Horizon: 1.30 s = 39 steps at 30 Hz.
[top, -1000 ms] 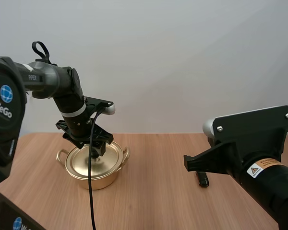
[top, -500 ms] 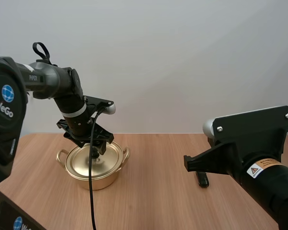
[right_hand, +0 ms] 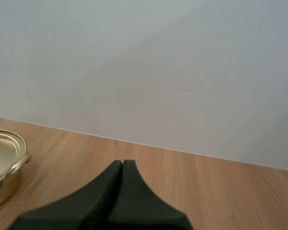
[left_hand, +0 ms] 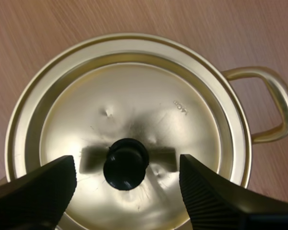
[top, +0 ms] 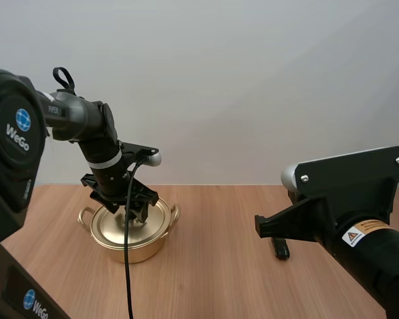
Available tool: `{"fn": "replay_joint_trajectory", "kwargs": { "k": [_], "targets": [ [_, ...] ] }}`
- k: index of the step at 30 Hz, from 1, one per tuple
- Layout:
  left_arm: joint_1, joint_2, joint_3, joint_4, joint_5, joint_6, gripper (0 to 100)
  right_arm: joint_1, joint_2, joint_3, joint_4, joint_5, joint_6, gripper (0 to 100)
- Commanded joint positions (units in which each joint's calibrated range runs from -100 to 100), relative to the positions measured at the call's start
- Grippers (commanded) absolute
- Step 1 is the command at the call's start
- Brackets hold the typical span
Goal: Open the pot, put the car inside, and close it
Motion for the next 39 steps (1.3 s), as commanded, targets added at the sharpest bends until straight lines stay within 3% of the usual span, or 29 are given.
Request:
{"fn": "replay_joint_trajectory", "kwargs": {
  "k": [1, 3, 8, 10, 18, 20, 22, 23, 39],
  "targets": [
    [0.00, 0.03, 0.04, -0.03, -0.65, -0.04, 100, -0.06, -0.04, -0.11, 0.04, 0.00, 0.02, 0],
    [0.00, 0.03, 0.04, -0.03, -1.00, -0.04, 96, -0.06, -0.04, -0.11, 0.04, 0.00, 0.02, 0],
    [0.00, 0.03, 0.04, -0.43, -3.86, -0.04, 58, -0.06, -0.04, -0.11, 0.04, 0.00, 0.02, 0],
    [0.00, 0.03, 0.04, -1.39, -3.86, -0.04, 50, -0.06, -0.04, -0.11, 0.04, 0.00, 0.02, 0],
    [0.00, 0.03, 0.04, -1.15, -3.65, 0.43, 46, -0.06, -0.04, -0.11, 0.04, 0.00, 0.02, 0],
    [0.00, 0.03, 0.04, -1.15, -3.72, 0.43, 30, -0.06, -0.04, -0.11, 0.04, 0.00, 0.02, 0],
    [0.00, 0.03, 0.04, -1.02, -3.56, 0.30, 4, -0.06, -0.04, -0.11, 0.04, 0.00, 0.02, 0],
    [0.00, 0.03, 0.04, -0.92, -3.56, 0.30, 0, -0.06, -0.04, -0.11, 0.04, 0.00, 0.02, 0],
    [0.00, -5.90, -2.53, -0.92, -2.38, 0.10, 0, -0.06, -0.04, -0.11, 0.04, 0.00, 0.02, 0]
  ]
}}
